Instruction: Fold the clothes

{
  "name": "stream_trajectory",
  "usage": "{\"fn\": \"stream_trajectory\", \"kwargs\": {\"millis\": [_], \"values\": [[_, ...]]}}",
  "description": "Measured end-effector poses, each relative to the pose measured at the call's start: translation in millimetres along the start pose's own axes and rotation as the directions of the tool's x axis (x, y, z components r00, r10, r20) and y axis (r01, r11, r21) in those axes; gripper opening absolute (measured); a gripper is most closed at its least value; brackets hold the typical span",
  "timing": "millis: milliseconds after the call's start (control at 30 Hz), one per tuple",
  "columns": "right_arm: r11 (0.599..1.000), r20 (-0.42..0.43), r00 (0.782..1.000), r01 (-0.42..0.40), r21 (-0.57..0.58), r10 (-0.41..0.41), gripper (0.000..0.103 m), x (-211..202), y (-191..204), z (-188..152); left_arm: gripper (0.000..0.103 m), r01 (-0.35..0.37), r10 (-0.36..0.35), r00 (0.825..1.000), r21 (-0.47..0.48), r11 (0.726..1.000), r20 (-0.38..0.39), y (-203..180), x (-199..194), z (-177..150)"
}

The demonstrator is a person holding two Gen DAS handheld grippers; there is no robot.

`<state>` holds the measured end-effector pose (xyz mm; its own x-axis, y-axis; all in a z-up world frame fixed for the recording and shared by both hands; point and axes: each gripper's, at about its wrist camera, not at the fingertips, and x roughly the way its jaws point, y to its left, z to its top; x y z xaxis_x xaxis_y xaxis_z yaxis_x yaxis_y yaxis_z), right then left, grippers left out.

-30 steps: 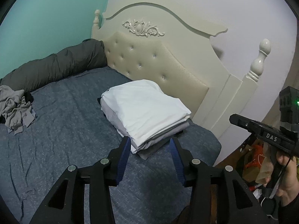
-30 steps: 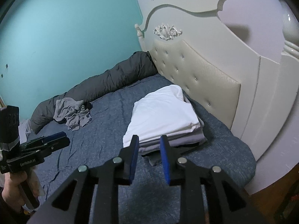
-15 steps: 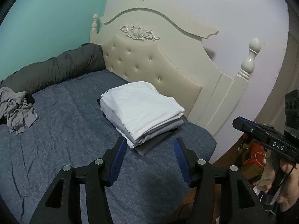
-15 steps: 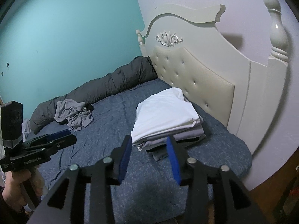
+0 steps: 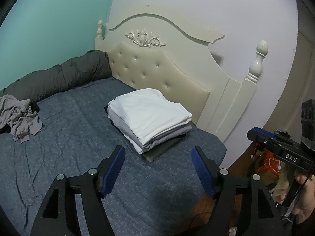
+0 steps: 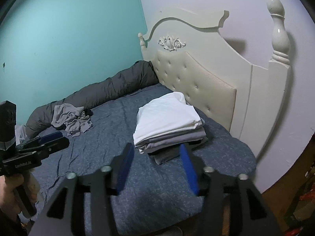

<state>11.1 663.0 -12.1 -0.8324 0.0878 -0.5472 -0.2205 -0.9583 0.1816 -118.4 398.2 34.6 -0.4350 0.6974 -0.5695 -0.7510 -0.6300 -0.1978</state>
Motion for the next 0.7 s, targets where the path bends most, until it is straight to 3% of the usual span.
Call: {"fn": "stream_trajectory", "kwargs": {"millis": [233, 400, 700], "values": [[1.0, 0.012, 1.0, 0.005, 0.004, -0.005, 0.061, -16, 8, -9, 0.088, 0.0, 0.0, 1.0, 0.004, 1.0, 0.014, -3, -16, -5], [1.0, 0.014, 1.0, 0.013, 0.01, -0.014, 0.063, -22, 12, -14, 0.09, 0.004, -0.004, 1.0, 0.002, 1.0, 0.018, -3, -23, -8], [0.999, 0.031, 0.999, 0.036, 0.013, -0.036, 0.078, -32, 16, -21, 0.098, 0.01, -0.01, 1.0, 0.014, 1.0, 0.023, -8, -33, -13]]}}
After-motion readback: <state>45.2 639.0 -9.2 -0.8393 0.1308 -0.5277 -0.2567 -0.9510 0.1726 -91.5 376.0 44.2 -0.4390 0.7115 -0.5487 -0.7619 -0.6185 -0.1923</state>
